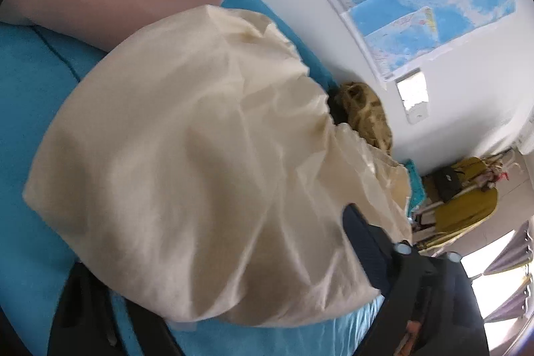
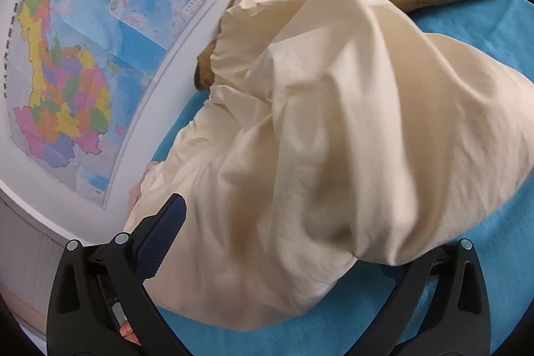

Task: Fold large clothes

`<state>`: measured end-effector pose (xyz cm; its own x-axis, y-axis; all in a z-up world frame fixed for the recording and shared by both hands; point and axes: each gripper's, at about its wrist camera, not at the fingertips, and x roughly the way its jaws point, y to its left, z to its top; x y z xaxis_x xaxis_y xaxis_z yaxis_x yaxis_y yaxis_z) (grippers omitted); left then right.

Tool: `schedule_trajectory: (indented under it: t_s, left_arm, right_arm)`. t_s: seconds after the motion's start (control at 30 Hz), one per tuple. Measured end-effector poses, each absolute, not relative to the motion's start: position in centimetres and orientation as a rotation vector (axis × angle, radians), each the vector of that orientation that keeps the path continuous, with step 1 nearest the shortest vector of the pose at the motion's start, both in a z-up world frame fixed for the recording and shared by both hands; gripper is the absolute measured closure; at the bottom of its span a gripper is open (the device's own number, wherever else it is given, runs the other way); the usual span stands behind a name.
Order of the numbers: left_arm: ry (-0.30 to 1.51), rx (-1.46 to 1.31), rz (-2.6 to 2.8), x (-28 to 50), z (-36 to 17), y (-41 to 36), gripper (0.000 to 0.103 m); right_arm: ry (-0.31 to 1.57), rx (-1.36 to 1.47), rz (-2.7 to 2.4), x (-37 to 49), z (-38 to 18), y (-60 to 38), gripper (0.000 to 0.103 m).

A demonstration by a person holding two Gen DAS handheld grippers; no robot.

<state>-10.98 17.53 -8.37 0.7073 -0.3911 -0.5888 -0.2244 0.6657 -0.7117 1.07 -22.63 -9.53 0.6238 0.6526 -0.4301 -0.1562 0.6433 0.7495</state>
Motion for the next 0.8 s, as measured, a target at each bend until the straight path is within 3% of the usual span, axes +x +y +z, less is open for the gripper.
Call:
schedule_trajectory:
  t_s: [0.03,0.1,0.13,0.33,0.57,0.8]
  left_arm:
    - [0.813,-0.856,-0.087,-10.7,-8.4,17.6,0.044]
    - [0.819,-0.876,-0.091,-10.7,-8.5,18.0,0.056]
    - [0.813,-0.873,-0.095,-10.8,-8.3,18.1,0.063]
    - [0.818,-0.804,-0.131,-10.3,-3.9,18.7,0.077]
    - [0.654,-0.692,-0.233,-10.6,6.4,21.3,0.079]
    - [0.473,-0.596,-0.068,-11.6,14.2,29.1,0.08]
  right_arm:
    - [0.775,0.769,0.544,1.5,-10.0,-23.1,0.037]
    - [0.797,0.848,0.621,2.1,-10.6,-23.9,0.066]
    - [0.79,0.861,0.647,2.1,-10.4,-24.1,0.075]
    - [0.71,0.713,0.742,0.9,-2.7,-23.1,0.087]
    - [0.521,0.594,0.896,0.6,7.8,-19.3,0.088]
    - [0.426,0.543,1.067,4.8,13.4,-8.2,0.088]
